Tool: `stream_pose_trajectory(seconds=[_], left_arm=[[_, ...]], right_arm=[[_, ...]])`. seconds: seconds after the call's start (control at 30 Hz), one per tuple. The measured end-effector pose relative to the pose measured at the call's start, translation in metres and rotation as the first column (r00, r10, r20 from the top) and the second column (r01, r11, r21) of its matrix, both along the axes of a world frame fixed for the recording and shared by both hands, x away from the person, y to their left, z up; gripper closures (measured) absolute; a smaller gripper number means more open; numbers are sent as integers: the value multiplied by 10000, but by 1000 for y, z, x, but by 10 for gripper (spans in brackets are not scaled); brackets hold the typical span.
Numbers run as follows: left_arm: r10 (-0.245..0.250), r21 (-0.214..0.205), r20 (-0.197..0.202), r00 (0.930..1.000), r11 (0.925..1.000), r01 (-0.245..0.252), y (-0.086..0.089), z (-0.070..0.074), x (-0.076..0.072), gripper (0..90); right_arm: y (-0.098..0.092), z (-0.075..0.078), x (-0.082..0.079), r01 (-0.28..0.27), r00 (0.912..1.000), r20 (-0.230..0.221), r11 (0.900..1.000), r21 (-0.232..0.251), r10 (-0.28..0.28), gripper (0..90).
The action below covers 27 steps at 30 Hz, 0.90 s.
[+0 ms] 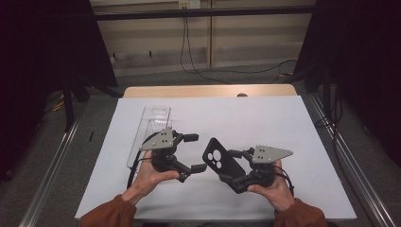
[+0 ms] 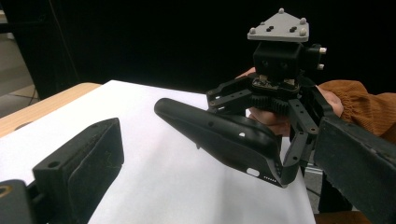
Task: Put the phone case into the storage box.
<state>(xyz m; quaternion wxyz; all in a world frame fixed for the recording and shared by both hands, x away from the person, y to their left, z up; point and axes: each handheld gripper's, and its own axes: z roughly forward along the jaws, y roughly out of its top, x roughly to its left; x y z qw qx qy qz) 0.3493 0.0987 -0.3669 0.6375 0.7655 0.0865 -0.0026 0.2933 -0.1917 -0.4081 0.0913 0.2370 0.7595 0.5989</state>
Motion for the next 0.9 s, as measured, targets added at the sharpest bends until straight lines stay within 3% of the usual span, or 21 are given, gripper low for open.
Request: stream_pose_trajectory(seconds=[0.07, 0.9], left_arm=[[-137, 275, 53, 9999, 9995, 135, -1, -2, 0, 17], [-599, 546, -40, 9982, 9967, 600, 0, -9, 3, 23]], right_arm=[[0, 0, 0, -67, 10000, -38, 10000, 22, 67, 148], [7, -2, 2, -767, 9963, -353, 9965, 336, 779, 147]])
